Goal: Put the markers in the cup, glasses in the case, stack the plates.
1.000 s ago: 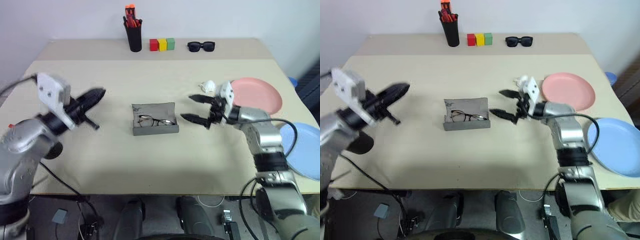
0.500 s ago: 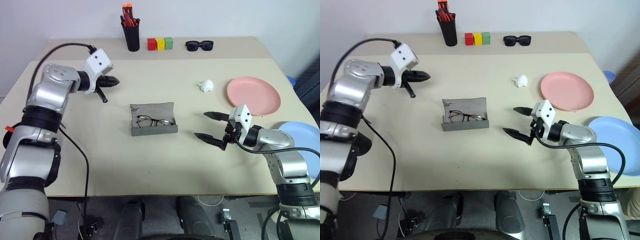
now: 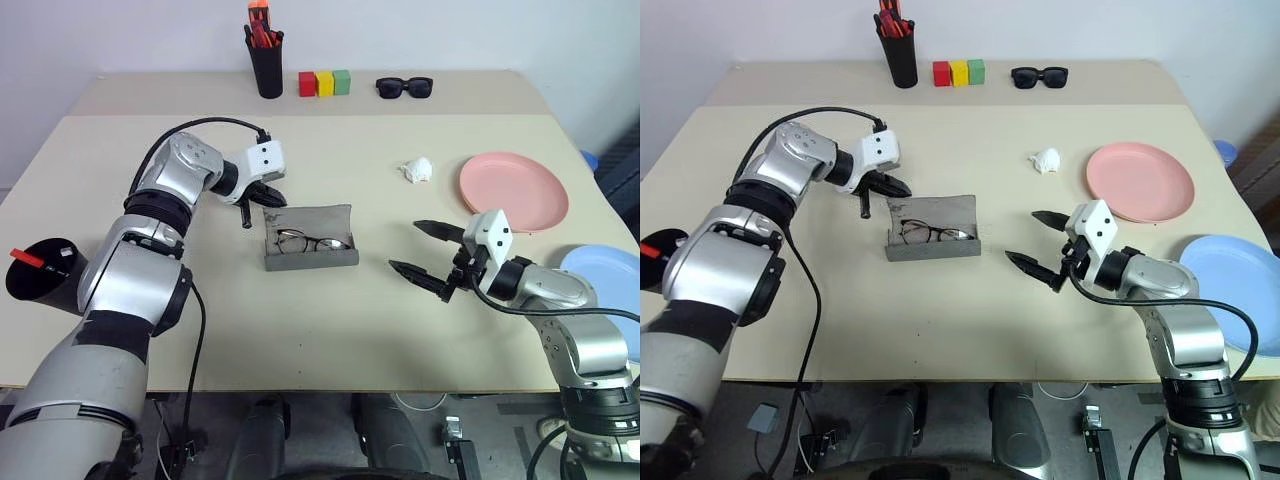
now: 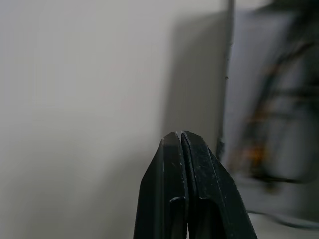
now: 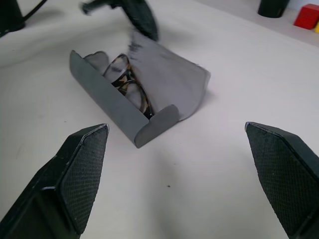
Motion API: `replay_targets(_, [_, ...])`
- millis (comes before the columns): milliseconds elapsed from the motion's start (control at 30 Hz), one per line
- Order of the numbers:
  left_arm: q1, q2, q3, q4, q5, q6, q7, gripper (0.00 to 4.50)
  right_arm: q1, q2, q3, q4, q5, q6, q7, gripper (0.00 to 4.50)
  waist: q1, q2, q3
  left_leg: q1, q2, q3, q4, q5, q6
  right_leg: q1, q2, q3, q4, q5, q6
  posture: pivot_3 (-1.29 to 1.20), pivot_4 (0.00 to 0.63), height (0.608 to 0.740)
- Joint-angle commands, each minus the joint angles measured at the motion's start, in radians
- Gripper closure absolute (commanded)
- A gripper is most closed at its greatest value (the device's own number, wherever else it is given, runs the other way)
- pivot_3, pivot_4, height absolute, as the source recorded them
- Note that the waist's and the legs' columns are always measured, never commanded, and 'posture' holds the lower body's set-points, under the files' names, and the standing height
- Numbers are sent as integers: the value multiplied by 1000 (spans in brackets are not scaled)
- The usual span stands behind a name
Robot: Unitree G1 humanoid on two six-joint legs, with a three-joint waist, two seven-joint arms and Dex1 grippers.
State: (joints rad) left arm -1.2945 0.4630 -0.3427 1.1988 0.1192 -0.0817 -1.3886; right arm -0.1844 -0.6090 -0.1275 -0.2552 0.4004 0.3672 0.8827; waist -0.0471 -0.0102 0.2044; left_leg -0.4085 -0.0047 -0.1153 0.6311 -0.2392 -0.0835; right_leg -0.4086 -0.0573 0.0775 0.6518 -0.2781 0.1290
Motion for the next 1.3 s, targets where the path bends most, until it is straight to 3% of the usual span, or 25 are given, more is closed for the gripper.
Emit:
replay_targets(33, [46, 15, 38, -86, -42, 16, -134, 4475, 2, -14, -32, -47, 27, 2, -15, 0, 1, 0, 0, 0, 0, 0, 0, 0, 0, 0, 0, 0, 0, 0, 0, 0, 150, 740])
replay_targets(200, [187, 77, 38, -363, -121, 142, -224, 4475, 5, -16, -36, -49, 41, 14, -31, 0, 0, 0, 0, 0, 0, -1, 1, 0, 0, 0, 0, 0, 2, 0, 0, 0, 150, 740])
replay_targets(300, [301, 129, 5, -594, -177, 272, -226, 4475, 12, -17, -43, -43, 44, 30, -43, 0, 0, 0, 0, 1, 0, -1, 1, 0, 0, 0, 0, 0, 3, 0, 0, 0, 150, 740])
replay_targets(400, [398, 141, 5, -722, -151, 279, -189, 4475, 17, 6, -58, -23, 3, -11, -99, 0, 3, 1, -1, 1, 0, -1, 1, 0, 0, 1, 0, 0, 3, 0, 0, 0, 150, 740])
replay_targets(667, [370, 52, 209, -853, -256, 337, 107, 4475, 26, 9, -153, -27, -11, 27, -261, 0, 8, 1, -1, 2, 0, -1, 5, 0, 0, 4, 0, 0, 3, 0, 0, 0, 150, 740])
replay_targets(767, [350, -15, 274, -1024, -365, 494, 203, 4475, 66, -12, -227, -18, -49, 90, -353, 0, 11, 1, -1, 1, 0, -2, 5, 0, 0, 3, 0, 0, 3, 0, 0, 0, 150, 740])
replay_targets(900, [390, -102, 269, -1217, -446, 666, 320, 4475, 130, -55, -323, 7, -32, 147, -362, 0, 17, 2, -1, 1, -1, -1, 5, 0, 0, 4, -2, 0, 3, 0, 0, 0, 150, 740])
replay_targets(1000, [501, -113, 187, -1347, -473, 723, 327, 3592, 203, -80, -363, 56, -108, 101, -402, 0, 5, 3, -2, 4, -1, -1, 3, 0, 0, 5, -2, 0, 4, 0, 0, 0, 150, 740])
replay_targets(1233, [597, -90, 51, -1379, -431, 660, 314, 24, 326, -62, -402, 42, -160, 110, -469, 0, 3, 3, -2, 12, 0, 1, 1, 1, 0, 10, 0, 3, 4, 0, -1, 0, 150, 740])
replay_targets(1300, [590, -87, 26, -1353, -419, 632, 299, 24, 352, -47, -399, 13, -161, 135, -486, 0, 4, 3, -2, 18, 0, 1, 1, 1, 0, 17, 0, 3, 2, 0, -1, 0, 150, 740])
